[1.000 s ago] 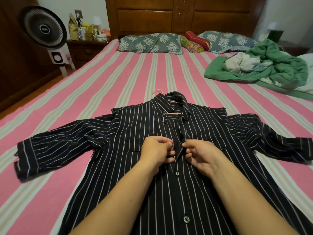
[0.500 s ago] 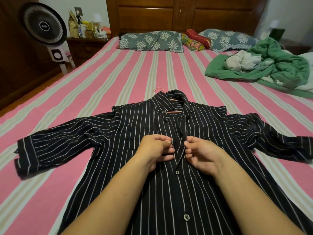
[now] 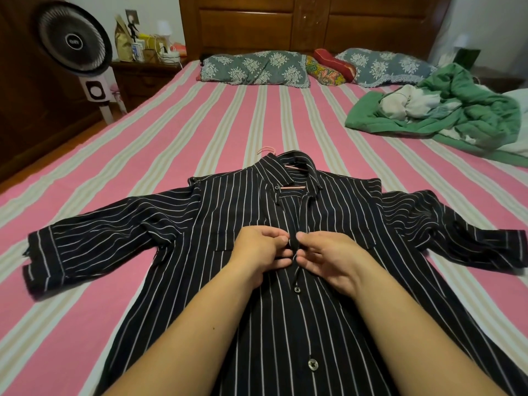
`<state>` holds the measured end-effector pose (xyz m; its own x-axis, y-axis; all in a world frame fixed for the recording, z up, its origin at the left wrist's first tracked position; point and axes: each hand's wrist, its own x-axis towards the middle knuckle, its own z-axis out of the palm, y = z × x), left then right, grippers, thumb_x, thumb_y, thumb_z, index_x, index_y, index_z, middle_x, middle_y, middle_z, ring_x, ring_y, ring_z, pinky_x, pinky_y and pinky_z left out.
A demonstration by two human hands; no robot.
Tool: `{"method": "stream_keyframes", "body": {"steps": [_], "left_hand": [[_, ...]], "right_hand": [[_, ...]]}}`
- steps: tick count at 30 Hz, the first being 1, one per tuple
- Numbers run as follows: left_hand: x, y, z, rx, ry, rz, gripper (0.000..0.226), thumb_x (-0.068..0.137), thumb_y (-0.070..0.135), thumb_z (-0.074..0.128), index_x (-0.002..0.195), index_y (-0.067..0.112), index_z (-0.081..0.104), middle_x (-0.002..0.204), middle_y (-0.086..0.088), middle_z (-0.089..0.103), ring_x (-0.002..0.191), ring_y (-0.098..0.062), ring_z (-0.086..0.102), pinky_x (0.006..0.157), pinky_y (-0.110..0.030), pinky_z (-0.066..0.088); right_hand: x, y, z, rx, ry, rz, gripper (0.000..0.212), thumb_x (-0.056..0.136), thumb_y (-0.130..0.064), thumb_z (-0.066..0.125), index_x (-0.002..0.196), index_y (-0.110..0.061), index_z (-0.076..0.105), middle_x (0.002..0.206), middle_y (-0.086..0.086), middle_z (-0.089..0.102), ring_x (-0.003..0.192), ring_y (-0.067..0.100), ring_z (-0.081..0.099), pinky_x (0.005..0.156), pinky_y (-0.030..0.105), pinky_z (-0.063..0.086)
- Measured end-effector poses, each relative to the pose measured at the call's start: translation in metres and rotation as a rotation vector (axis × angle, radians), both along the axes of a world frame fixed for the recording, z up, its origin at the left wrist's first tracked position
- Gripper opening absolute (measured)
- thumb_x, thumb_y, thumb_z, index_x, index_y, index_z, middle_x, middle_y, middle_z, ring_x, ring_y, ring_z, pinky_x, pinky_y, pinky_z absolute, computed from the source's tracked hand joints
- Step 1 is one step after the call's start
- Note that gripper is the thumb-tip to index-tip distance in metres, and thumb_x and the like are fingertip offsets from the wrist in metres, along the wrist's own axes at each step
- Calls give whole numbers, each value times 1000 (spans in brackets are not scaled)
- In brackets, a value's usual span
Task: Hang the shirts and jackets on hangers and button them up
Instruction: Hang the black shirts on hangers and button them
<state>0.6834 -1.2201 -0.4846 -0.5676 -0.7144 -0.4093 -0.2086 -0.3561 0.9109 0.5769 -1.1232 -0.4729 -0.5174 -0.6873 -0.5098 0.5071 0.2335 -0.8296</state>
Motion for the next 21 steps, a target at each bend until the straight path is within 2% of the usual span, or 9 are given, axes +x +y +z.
{"method": "stream_keyframes", "body": {"steps": [3,8,11,14,16,19,21], "left_hand": [[-1,1,0,-37,-7,6,16,98,0,61,87,8,70,74,-9,69,61,-14,66,60,-28,61],[-2,1,-2,-56,-12,-16,15,98,-1,61,89,7,70,66,-6,69,59,-13,66,65,-31,61],[-1,1,-2,-64,-18,-15,17,98,-2,59,90,7,70,69,-8,70,61,-14,67,66,-30,61],[0,1,-1,-82,-16,-2,17,98,-3,59,90,7,71,75,-12,71,63,-15,67,66,-30,62],[0,1,-2,-149,-39,6,15,95,-2,63,89,10,72,75,-11,71,62,-15,67,65,-29,61],[1,-3,-4,-371,-147,-2,14,90,7,72,83,20,74,74,-4,74,63,-12,66,64,-28,56],[2,-4,-4,-386,-154,-22,14,91,9,72,84,20,75,75,0,73,65,-10,64,65,-27,53]], "right_hand": [[6,-5,-6,29,127,-23,18,93,-5,68,108,-4,58,83,9,64,58,11,63,58,25,57],[12,-10,-12,53,238,-34,19,93,-5,68,111,-1,63,77,9,68,55,7,65,53,21,55],[15,-11,-12,71,258,-51,16,93,-6,68,109,-3,66,79,12,73,60,10,69,55,22,56],[14,-9,-10,63,229,-47,12,92,-3,68,105,-2,66,68,8,72,55,9,67,52,22,56],[14,-7,-7,56,227,-41,11,91,-1,70,102,-2,66,68,8,71,53,9,66,53,22,57],[12,-4,-5,56,241,12,11,92,0,68,102,-3,66,80,10,70,57,11,66,56,25,58],[9,-2,-3,32,217,88,9,96,-1,60,104,-4,65,81,11,73,62,14,68,61,27,60]]}}
